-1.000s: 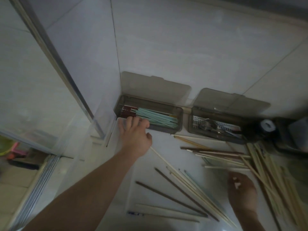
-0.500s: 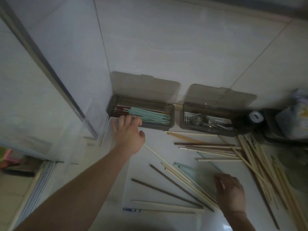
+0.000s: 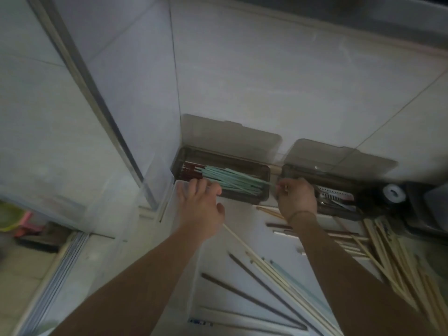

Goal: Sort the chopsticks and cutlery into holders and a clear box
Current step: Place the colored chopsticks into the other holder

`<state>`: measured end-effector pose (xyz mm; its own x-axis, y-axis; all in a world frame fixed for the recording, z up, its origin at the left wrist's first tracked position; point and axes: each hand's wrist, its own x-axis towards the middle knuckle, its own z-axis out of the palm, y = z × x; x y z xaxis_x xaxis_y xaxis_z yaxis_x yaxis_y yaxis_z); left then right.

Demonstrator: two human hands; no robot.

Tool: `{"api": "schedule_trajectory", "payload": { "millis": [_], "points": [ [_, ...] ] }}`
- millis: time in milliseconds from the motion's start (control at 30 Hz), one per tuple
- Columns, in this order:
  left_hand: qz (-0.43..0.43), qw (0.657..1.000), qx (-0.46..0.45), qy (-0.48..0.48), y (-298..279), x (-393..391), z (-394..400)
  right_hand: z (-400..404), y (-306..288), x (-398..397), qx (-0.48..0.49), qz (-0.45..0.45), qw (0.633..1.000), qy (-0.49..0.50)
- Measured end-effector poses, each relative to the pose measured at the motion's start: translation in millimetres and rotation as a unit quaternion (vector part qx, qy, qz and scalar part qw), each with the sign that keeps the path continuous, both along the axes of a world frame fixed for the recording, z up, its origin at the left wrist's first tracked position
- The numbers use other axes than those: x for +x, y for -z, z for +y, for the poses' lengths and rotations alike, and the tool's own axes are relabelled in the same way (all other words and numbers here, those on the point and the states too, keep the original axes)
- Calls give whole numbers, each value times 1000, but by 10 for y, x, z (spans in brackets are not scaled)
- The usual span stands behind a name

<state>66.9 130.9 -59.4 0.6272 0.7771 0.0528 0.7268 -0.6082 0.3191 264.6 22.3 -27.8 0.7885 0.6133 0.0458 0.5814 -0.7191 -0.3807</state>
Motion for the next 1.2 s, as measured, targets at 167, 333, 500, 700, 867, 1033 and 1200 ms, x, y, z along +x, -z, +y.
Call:
{"api": "schedule_trajectory", "payload": {
  "millis": [167, 333, 500, 700, 867, 1033, 1200],
  "points": [
    [16, 1000, -16, 4, -34, -12, 8, 545, -84, 53, -81, -18, 996, -34],
    [28, 999, -21, 7, -58, -32, 1, 820, -150, 110, -139, -27, 984, -112],
    [23, 1000, -21, 3, -47, -22, 1, 697, -139, 218, -55, 44, 993, -91],
    [16, 1000, -4, -2, -6, -5, -1, -242, -100, 217, 124, 1, 992, -30],
    [2, 1000, -1, -11, 31, 21, -20, -1354, 265, 50, 105, -73, 992, -11],
    [5, 1000, 17, -14, 77, 16, 18, -2061, 680, -29, 42, -91, 994, 40],
    [12, 1000, 20, -19, 89, 38, 11, -2309, 904, -137, -56, -102, 993, 32]
  ]
}}
